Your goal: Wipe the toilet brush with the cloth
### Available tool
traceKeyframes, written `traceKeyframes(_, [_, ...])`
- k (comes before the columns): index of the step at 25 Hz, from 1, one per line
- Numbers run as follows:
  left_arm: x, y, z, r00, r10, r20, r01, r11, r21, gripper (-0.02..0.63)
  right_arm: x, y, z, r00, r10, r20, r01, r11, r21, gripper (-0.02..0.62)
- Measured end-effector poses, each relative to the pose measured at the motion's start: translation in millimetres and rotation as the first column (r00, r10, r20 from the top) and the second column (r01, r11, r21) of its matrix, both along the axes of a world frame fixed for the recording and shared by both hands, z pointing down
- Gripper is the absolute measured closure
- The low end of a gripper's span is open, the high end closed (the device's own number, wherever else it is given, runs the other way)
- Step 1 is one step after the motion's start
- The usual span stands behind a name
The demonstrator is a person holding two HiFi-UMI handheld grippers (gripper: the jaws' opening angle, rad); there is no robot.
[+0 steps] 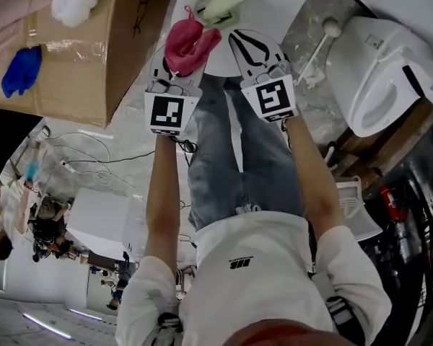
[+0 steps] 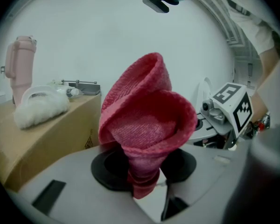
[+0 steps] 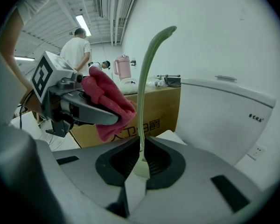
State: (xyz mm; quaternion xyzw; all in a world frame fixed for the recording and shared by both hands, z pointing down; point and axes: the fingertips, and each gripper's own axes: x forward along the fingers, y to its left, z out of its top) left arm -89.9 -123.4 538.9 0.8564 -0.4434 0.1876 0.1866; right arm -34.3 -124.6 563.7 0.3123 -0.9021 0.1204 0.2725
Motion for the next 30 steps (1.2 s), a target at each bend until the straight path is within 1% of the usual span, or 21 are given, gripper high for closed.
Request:
traceKeyframes(7, [2,-15,25,1.000,0.020,-0.016,-0.020,1.000,0.015,0.424,-7,-9,42,1.000,0.002,-0.025,-0.002,1.000,0.016,0.557])
traceKeyframes(12, [10,-25,40,0.999,0.050,-0.020,-0.050,0.998,0.030,0.408,-9,-16,71,0.996,-0.025,-0.085,0.026,1.000,0.006,0.543])
traceKeyframes(18, [17,-36,53,0.998,0.053,-0.031,-0.052,0.998,0.032,0.397,-21,-21,83,0.995,-0.055,-0.077,0.056,0.998,0.013,0.526])
traceKeyframes(22, [23,-41,63,0.997,0.068,-0.023,-0.068,0.997,0.022,0.397,-25,-26,89,0.997,-0.036,-0.074,0.038,0.999,0.020,0.520])
traceKeyframes(24, [24,-44,69,0.998,0.061,-0.029,-0.061,0.998,0.015,0.397,-27,-28,92,0.998,-0.032,-0.061,0.033,0.999,0.023,0.520])
traceKeyframes(30, [27,-51,84,0.998,0.056,-0.025,-0.056,0.998,0.000,0.397,-26,-26,104,0.995,-0.043,-0.087,0.043,0.999,0.003,0.522])
